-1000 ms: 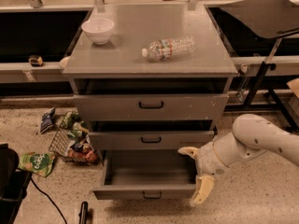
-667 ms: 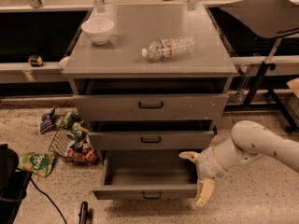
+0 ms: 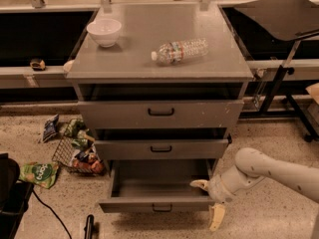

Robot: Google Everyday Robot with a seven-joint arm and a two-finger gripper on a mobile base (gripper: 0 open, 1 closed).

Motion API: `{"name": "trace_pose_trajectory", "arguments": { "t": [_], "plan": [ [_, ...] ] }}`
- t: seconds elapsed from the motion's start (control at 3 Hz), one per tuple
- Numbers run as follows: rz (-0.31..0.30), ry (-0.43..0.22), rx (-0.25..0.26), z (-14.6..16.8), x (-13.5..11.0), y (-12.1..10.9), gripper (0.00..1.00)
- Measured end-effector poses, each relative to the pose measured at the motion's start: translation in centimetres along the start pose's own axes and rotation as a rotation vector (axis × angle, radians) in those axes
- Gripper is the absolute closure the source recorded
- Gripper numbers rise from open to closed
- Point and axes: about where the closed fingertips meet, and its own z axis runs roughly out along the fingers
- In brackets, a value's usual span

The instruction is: Close bottom drawer

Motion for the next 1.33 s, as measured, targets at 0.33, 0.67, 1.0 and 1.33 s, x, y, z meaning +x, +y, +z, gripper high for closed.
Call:
{"name": "trace_pose_trajectory", "arguments": {
  "t": [0.33, 0.67, 1.0, 1.33],
  "plan": [
    [0.034, -0.023, -0.058, 5.7, 4.2, -0.3, 0.00],
    [0.034, -0.023, -0.058, 5.7, 4.2, -0.3, 0.00],
    [0.012, 0.012, -0.075, 8.1, 6.5, -1.3, 0.00],
    [-0.019, 0.031, -0.090, 11.2, 10.3, -2.6, 0.18]
  ]
}}
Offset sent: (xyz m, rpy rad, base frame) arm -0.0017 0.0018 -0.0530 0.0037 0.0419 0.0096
